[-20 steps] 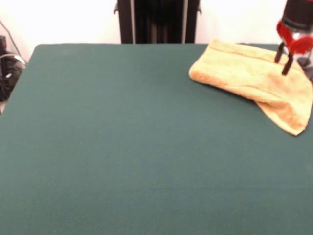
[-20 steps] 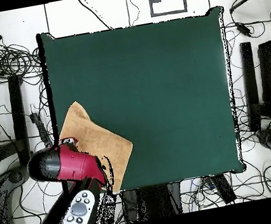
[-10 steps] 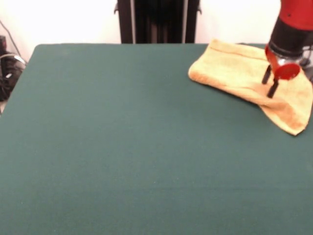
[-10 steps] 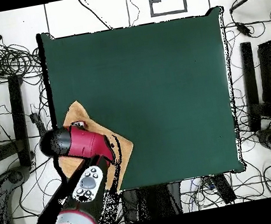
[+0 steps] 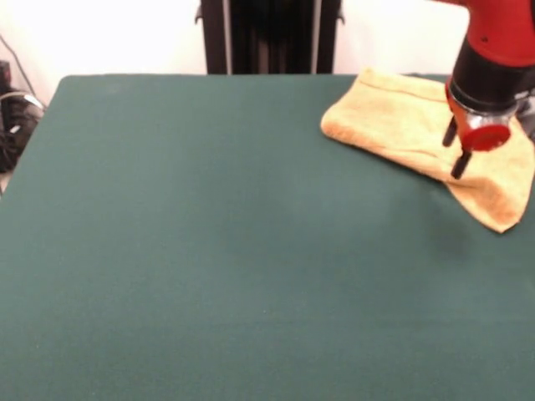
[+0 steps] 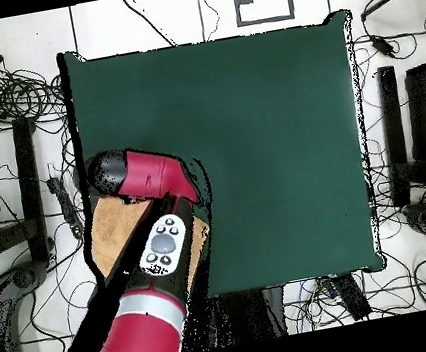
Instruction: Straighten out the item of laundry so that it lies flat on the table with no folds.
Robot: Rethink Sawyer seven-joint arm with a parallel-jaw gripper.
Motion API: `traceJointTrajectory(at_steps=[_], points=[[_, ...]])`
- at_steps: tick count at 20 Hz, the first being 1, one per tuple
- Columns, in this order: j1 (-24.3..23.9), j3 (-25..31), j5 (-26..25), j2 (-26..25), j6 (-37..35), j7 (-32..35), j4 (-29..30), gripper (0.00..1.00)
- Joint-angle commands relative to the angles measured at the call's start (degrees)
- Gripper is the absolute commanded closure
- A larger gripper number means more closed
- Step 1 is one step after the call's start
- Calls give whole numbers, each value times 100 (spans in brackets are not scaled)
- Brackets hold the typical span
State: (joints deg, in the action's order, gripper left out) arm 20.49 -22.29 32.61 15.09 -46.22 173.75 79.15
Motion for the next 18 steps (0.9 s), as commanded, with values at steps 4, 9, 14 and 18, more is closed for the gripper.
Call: traceJointTrajectory(at_steps=[4,9,14,18], points=[[-88,147,-115,-179,-868,1119,-1353,0],[-57,228,71,-188,-826,1390,-1422,0],[296,91,527,-547,-923,2767,-1795,0],[252,473,565,-719,-468,1999,-1561,0]])
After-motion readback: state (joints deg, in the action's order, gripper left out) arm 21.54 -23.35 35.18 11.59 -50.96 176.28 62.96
